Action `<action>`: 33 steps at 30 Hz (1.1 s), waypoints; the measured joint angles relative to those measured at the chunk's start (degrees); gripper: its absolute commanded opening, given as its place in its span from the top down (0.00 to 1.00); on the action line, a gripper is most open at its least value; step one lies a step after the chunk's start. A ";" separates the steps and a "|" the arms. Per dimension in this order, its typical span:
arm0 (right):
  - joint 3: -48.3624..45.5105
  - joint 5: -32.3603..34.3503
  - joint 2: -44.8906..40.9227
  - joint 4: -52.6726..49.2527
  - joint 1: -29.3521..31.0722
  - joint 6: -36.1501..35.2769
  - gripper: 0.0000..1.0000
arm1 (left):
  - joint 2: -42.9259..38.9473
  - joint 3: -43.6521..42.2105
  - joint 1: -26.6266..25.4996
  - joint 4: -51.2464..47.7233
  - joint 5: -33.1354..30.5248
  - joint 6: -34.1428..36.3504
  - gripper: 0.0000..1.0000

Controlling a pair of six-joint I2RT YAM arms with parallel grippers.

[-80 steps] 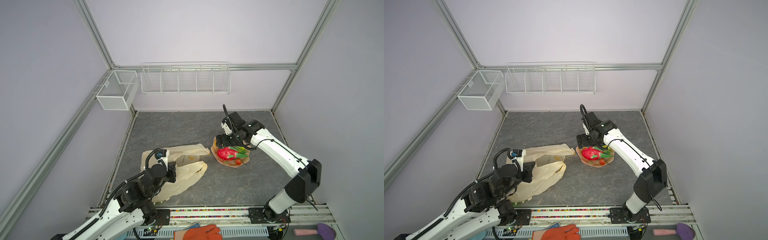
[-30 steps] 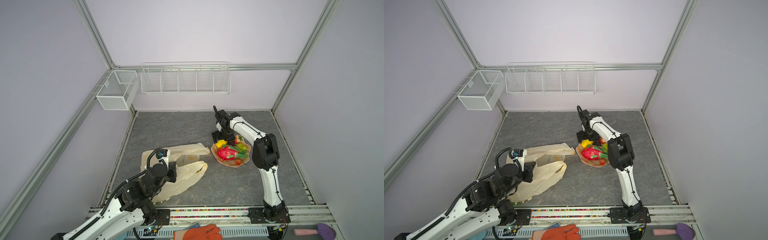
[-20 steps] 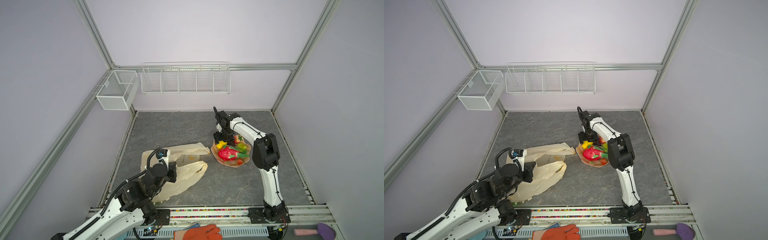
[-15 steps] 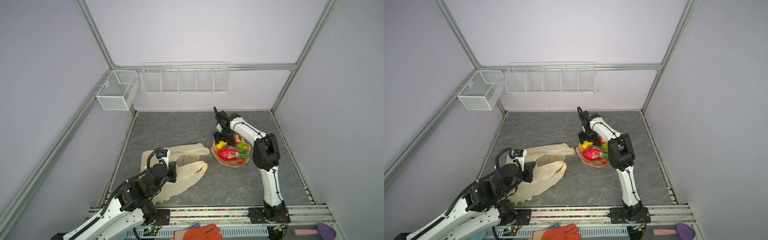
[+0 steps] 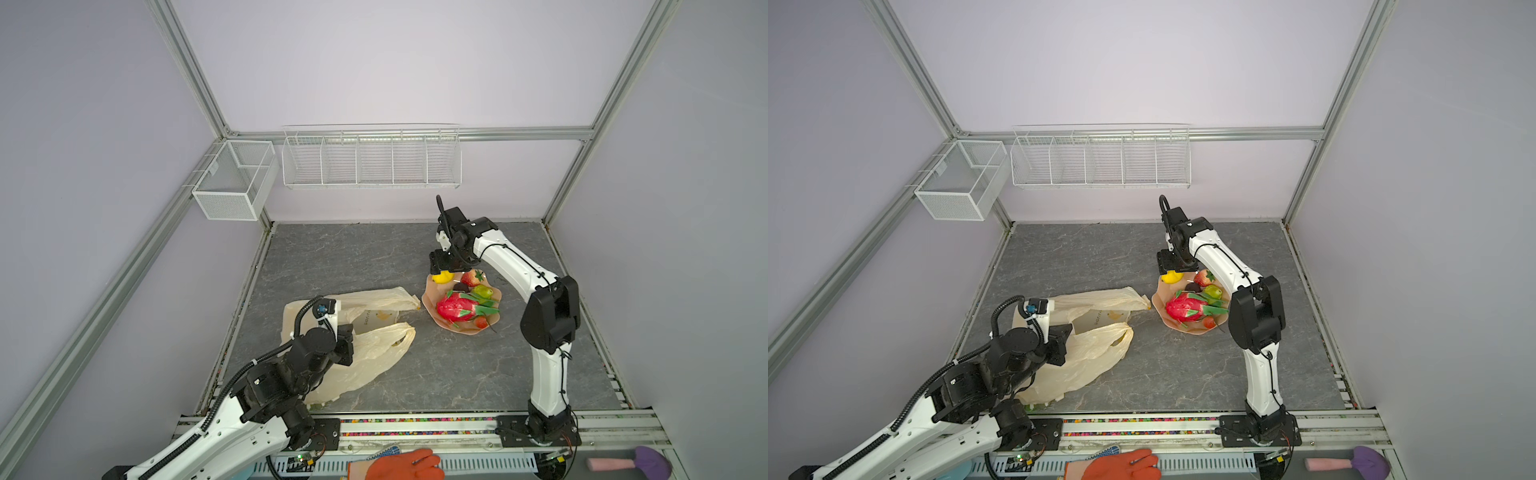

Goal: Place the fruits into the plastic bag
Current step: 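Lower the right gripper and grasp the yellow lemon in the bowl, then carry the lemon with the right gripper into the bag opening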

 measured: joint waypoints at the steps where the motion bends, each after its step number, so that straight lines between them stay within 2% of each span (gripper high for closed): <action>1: -0.39 -0.31 -0.57 0.44 0.00 0.17 0.41 | 0.00 0.00 0.00 0.00 0.02 0.00 1.00; 4: -2.54 -2.71 -2.51 2.62 0.00 0.63 0.42 | 0.00 0.00 0.00 0.00 0.15 0.00 1.00; 10: -13.51 -12.55 -9.92 11.65 0.96 3.45 0.45 | 0.00 0.00 0.00 0.00 0.26 0.15 1.00; 16: -25.90 -21.07 -17.53 22.43 6.43 9.07 0.46 | -0.07 0.00 0.00 0.00 0.42 0.15 1.00; 25: -38.97 -25.44 -19.39 36.41 16.46 19.58 0.47 | -0.28 0.00 0.00 0.02 0.61 0.15 1.00; 33: -41.51 -27.63 -19.39 44.50 22.95 25.70 0.48 | -0.09 0.00 0.00 0.11 0.63 0.20 1.00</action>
